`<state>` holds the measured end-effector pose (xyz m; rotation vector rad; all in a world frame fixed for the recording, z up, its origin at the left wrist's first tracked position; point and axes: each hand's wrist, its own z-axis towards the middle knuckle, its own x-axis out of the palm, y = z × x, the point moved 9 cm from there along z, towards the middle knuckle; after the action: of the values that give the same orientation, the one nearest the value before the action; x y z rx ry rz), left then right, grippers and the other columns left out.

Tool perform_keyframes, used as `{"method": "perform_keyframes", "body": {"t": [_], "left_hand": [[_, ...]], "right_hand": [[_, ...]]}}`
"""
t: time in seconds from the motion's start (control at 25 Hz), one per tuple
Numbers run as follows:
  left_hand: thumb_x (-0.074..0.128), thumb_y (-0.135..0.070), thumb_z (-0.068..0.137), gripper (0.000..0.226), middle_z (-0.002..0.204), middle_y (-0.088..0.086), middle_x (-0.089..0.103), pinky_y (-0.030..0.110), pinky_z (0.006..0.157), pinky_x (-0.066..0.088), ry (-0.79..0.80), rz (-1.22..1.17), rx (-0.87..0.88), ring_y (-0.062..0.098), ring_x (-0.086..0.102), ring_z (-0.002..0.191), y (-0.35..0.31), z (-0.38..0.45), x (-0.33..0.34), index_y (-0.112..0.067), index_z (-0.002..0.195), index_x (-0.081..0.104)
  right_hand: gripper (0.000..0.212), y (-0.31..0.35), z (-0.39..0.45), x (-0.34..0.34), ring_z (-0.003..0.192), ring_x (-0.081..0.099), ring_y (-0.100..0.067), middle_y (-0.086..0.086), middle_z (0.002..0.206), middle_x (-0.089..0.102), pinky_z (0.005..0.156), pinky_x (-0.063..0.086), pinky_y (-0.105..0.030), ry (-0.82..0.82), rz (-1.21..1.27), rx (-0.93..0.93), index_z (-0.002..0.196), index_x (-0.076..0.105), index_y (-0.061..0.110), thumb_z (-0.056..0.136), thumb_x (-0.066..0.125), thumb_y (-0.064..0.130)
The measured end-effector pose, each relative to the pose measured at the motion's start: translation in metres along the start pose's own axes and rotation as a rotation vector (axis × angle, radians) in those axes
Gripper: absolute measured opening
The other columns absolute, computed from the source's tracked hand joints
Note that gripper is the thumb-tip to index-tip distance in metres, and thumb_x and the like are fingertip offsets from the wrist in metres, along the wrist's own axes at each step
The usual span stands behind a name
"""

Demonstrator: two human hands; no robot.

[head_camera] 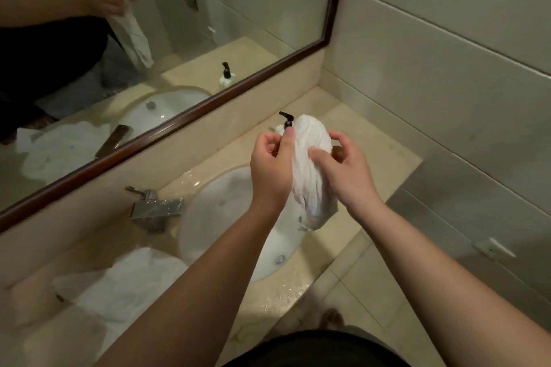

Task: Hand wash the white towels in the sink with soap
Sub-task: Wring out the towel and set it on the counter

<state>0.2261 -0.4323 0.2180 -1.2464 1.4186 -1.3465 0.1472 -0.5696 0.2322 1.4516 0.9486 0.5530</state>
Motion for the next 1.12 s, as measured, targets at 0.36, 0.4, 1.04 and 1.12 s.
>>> {"method": "perform_keyframes", "body": {"t": [0.36,0.4,1.04,1.12], "left_hand": [[0.054,-0.034,0.101,0.041,0.095,0.024,0.069,0.048,0.081,0.056,0.349,-0.042,-0.106,0.03,0.068,0.087,0.009,-0.033,0.16,0.006,0.104,0.062],[0.05,-0.034,0.103,0.039,0.106,0.023,0.071,0.05,0.088,0.055,0.383,-0.072,-0.157,0.033,0.07,0.098,0.014,-0.039,0.18,0.001,0.112,0.064],[0.056,-0.024,0.101,0.025,0.099,0.007,0.075,0.026,0.075,0.054,0.598,-0.023,-0.181,0.015,0.071,0.089,0.028,-0.087,0.322,-0.005,0.106,0.07],[0.056,-0.022,0.1,0.017,0.09,0.003,0.072,0.025,0.072,0.052,0.578,-0.022,-0.201,0.011,0.068,0.081,0.027,-0.091,0.326,-0.008,0.099,0.066]], "right_hand": [[0.019,-0.017,0.009,-0.167,0.065,0.056,0.001,0.002,0.078,0.062,0.061,0.043,-0.01,-0.219,0.05,-0.025,0.094,0.061,0.015,0.087,0.06,-0.002],[0.02,-0.021,0.01,-0.185,0.061,0.054,0.005,0.004,0.075,0.06,0.06,0.041,-0.009,-0.23,0.057,-0.019,0.09,0.06,0.016,0.087,0.059,-0.004],[0.009,-0.074,-0.021,-0.325,0.073,0.044,-0.018,-0.007,0.076,0.047,0.07,0.038,-0.034,-0.537,0.377,0.169,0.08,0.053,0.014,0.085,0.055,0.021],[0.014,-0.074,-0.027,-0.33,0.061,0.044,-0.011,0.0,0.067,0.046,0.06,0.037,-0.025,-0.564,0.42,0.159,0.077,0.05,0.016,0.089,0.058,0.015]]}}
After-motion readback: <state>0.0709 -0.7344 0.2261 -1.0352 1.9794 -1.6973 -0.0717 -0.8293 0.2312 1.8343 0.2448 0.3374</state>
